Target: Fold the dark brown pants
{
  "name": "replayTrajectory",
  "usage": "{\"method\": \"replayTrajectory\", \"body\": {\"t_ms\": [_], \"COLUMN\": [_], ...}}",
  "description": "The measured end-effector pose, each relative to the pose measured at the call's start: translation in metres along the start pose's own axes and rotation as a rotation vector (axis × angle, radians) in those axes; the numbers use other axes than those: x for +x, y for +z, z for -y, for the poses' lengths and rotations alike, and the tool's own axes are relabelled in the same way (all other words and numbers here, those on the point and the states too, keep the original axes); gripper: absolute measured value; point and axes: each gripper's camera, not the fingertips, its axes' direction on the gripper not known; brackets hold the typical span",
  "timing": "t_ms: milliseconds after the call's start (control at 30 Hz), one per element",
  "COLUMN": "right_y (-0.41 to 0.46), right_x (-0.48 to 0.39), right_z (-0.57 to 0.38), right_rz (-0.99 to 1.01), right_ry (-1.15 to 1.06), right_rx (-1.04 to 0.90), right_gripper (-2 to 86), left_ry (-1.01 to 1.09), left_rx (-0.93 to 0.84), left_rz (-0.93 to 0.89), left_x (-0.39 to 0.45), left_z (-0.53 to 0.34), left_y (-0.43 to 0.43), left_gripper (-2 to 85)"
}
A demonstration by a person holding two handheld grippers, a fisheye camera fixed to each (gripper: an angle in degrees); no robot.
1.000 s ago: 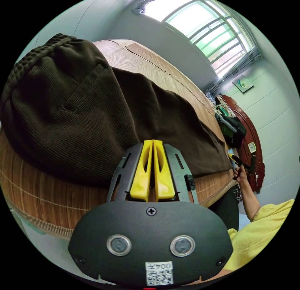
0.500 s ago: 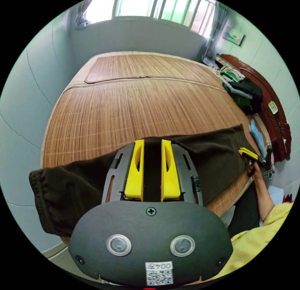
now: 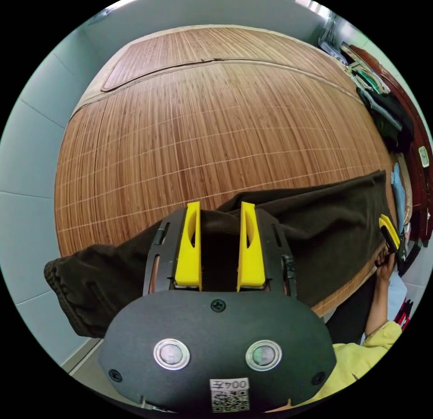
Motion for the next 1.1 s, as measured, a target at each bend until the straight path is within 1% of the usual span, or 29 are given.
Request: {"method": "replayTrajectory", "body": {"t_ms": [33, 100, 200, 267, 467, 633, 767, 833, 933, 967, 1000, 1100], "right_y": [-0.007, -0.006, 0.02, 0.045, 0.051, 0.06, 0.068, 0.07, 0.074, 0.076, 0.077, 0.084], "right_x": [-0.013, -0.028, -0.039, -0.039, -0.019, -0.022, -0.01, -0.01, -0.011, -0.011, -0.01, 0.003], "right_z": [0.0, -0.001, 0.003, 0.003, 0.003, 0.008, 0.018, 0.022, 0.02, 0.022, 0.025, 0.043], "right_rz": [0.016, 0.069, 0.107, 0.126, 0.198, 0.143, 0.186, 0.192, 0.162, 0.154, 0.154, 0.2], "right_ry": [-0.062, -0.134, -0.174, -0.192, -0.13, -0.165, -0.118, -0.144, -0.178, -0.181, -0.172, -0.032], "right_rx": [0.047, 0.064, -0.016, -0.109, -0.096, -0.117, -0.158, -0.166, -0.106, -0.115, -0.122, -0.19], "right_gripper": [8.0, 8.2, 8.9, 8.7, 8.6, 8.6, 8.6, 8.6, 8.3, 8.1, 7.9, 6.1], "left_ry": [-0.012, -0.012, 0.002, -0.002, -0.001, -0.009, -0.013, -0.02, -0.013, -0.004, 0.002, 0.047], "left_rx": [0.018, 0.029, 0.05, 0.081, 0.1, 0.08, 0.051, 0.059, 0.055, 0.049, 0.045, -0.004], "left_rz": [-0.019, -0.038, -0.047, -0.057, -0.044, -0.05, -0.099, -0.121, -0.103, -0.088, -0.079, -0.051], "left_x": [0.0, 0.003, 0.009, 0.014, 0.028, 0.037, 0.038, 0.037, 0.039, 0.041, 0.042, 0.053], "left_z": [0.0, 0.0, -0.001, 0.001, 0.023, 0.047, 0.076, 0.09, 0.114, 0.123, 0.128, 0.152], "left_y": [-0.002, -0.002, 0.001, 0.003, 0.009, 0.012, 0.008, 0.003, -0.004, -0.005, -0.006, -0.002], "left_gripper": [11.4, 10.8, 10.1, 9.7, 9.5, 9.6, 9.5, 9.4, 9.4, 9.4, 9.4, 9.7]}}
